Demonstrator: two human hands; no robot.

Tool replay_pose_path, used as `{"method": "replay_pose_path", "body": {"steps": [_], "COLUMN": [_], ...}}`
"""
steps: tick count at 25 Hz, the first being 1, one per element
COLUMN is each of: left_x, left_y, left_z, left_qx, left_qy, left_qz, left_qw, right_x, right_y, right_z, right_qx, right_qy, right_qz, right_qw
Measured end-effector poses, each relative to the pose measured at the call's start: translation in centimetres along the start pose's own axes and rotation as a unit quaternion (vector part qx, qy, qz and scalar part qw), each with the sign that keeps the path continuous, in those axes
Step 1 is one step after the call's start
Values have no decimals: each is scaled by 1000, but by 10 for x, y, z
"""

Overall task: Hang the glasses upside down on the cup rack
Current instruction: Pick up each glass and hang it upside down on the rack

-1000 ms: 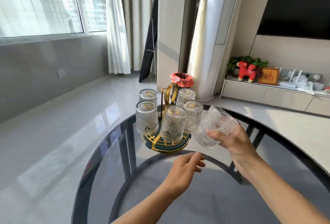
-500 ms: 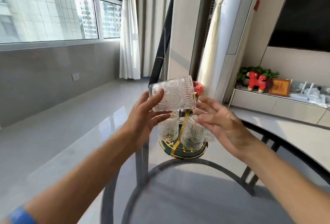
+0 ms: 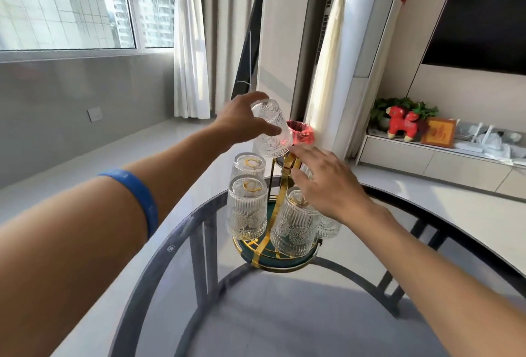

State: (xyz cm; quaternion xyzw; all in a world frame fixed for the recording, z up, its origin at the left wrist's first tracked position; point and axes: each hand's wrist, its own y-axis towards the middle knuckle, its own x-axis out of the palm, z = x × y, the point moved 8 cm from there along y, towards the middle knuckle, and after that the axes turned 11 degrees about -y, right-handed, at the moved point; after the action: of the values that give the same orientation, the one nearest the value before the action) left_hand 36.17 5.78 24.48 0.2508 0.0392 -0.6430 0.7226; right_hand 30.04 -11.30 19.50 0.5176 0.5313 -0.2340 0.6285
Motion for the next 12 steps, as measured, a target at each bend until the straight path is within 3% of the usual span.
{"method": "replay_pose_path", "body": {"steps": [6, 12], "left_x": [53, 93], "left_y": [31, 33], "left_z": [-20, -45], "left_qx": [-16, 17], "left_qy": [180, 332], "left_qz": [-52, -138], "left_qw": [982, 933], "right_x": [-1, 1], "right_y": [-5, -10], "right_z": [-4, -5], "right_qx": [-1, -5], "right_qy": [-5, -1], "right_qz": [36, 52], "right_qw": [999, 999]}}
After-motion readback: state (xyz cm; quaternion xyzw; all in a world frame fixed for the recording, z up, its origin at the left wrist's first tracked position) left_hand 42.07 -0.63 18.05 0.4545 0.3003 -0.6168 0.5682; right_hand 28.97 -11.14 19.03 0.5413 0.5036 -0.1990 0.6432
